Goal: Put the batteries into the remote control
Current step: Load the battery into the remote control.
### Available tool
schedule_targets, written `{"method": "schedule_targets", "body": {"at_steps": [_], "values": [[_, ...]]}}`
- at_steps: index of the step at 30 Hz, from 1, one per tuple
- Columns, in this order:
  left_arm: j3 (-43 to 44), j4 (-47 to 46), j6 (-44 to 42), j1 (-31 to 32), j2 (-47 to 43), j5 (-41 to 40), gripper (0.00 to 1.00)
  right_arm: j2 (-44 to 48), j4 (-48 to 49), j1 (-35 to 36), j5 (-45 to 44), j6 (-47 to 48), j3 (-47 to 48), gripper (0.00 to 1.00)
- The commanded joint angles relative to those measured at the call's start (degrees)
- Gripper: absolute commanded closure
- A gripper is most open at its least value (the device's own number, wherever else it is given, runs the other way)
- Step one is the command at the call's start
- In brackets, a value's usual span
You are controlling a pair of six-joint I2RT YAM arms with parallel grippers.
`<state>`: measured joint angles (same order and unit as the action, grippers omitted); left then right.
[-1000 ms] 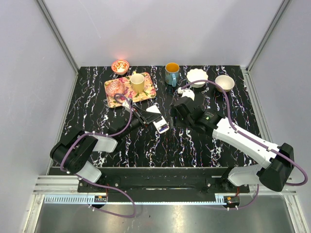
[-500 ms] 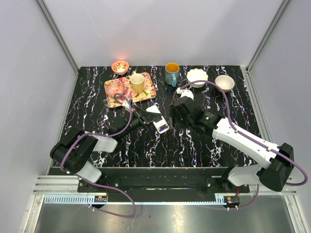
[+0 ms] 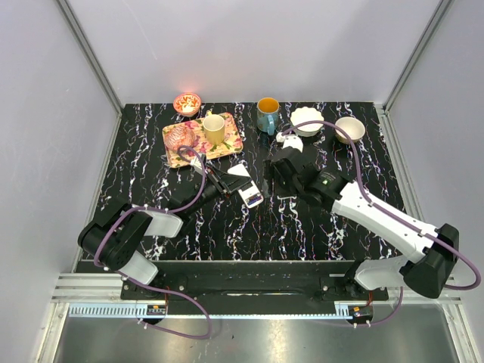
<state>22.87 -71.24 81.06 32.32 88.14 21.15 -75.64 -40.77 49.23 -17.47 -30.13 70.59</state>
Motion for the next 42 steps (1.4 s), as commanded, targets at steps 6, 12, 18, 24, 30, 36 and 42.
{"method": "schedule_targets", "body": {"at_steps": [6,12,18,24,30,36,42], "values": [[-0.1,-24.1,-0.2,0.2,-1.5,-0.8,1.0,8.6,0.5,-3.0,-2.1,-2.0,-0.2,0.23],[0.1,-24.1,-1.0,0.2,-2.9,-1.8,1.0,13.9,23.4,-13.0,25.0,-16.1,-16.4,0.22],[0.9,-24.1,-2.2,0.2,-4.3,-3.3,1.0,14.2,44.3,-16.5,38.9,-28.4,-26.1,0.22],[2.3,-24.1,-2.2,0.2,-3.6,-3.7,1.0,13.4,59.6,-17.9,44.0,-38.6,-33.0,0.27],[3.1,-24.1,-2.4,0.2,-3.1,-4.3,1.0,12.7,61.1,-17.9,45.4,-40.3,-34.3,0.32],[4.4,-24.1,-2.3,0.2,-3.1,-4.8,1.0,12.3,60.5,-18.0,45.2,-40.2,-35.3,0.36],[4.4,-24.1,-2.3,0.0,-3.5,-4.9,1.0,13.1,57.8,-18.5,43.8,-39.7,-36.0,0.37]]}}
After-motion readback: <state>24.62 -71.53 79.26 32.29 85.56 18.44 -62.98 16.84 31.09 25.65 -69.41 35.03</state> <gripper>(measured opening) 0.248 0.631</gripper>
